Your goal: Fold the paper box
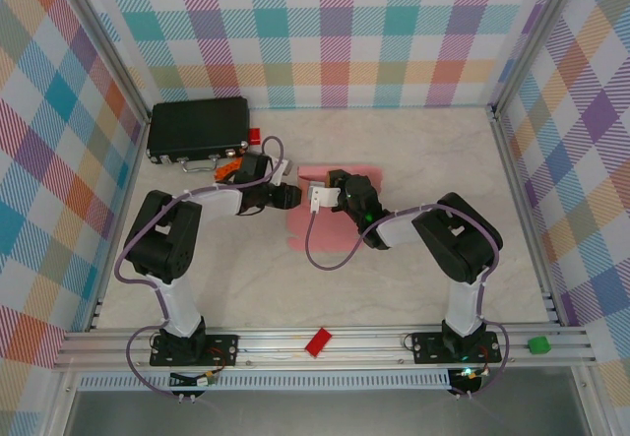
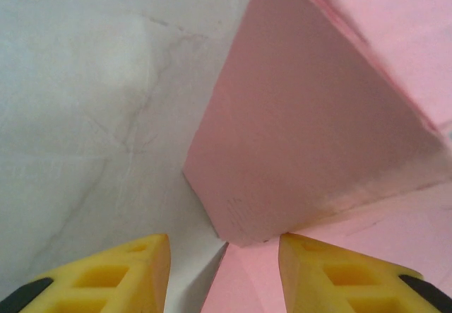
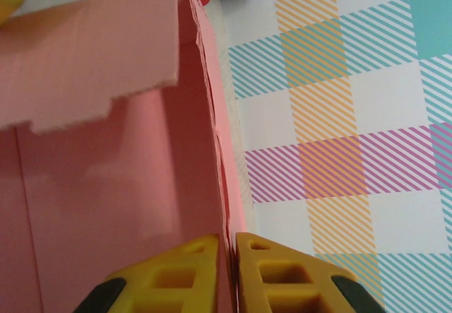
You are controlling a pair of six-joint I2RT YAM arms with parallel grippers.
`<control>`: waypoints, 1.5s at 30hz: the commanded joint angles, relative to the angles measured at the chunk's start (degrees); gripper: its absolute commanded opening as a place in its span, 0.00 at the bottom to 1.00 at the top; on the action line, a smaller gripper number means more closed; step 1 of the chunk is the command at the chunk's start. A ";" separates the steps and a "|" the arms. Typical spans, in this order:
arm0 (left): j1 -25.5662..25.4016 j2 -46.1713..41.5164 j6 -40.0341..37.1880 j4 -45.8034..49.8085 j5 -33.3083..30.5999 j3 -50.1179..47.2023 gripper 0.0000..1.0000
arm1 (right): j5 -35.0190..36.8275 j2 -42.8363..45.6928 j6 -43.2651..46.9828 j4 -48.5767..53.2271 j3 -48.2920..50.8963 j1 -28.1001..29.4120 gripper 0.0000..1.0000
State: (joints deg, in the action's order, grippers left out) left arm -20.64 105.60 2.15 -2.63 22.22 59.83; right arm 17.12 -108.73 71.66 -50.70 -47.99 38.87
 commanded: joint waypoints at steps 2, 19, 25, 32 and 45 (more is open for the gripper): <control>-1.02 0.48 1.47 -6.05 -1.80 -1.80 0.44 | -0.14 -1.59 0.02 2.52 -0.45 0.42 0.15; -1.58 0.75 0.25 -14.30 -0.35 -4.57 0.45 | 0.10 -1.75 0.15 3.33 -0.97 0.49 0.14; -1.59 1.40 0.18 -15.90 0.17 -4.86 0.47 | 0.10 -1.84 0.06 3.61 -1.14 0.50 0.14; -1.68 2.58 1.23 -17.46 -2.69 -4.31 0.48 | 0.10 -1.92 0.06 3.68 -1.14 0.48 0.14; -2.30 3.80 3.01 -23.15 -5.37 -4.42 0.47 | 0.06 -2.11 0.06 4.11 -1.41 0.49 0.14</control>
State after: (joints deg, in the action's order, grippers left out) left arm -22.39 108.42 4.75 -22.70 18.28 55.59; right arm 17.82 -109.03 71.66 -49.69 -48.88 38.87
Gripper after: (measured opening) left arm 0.468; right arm 0.141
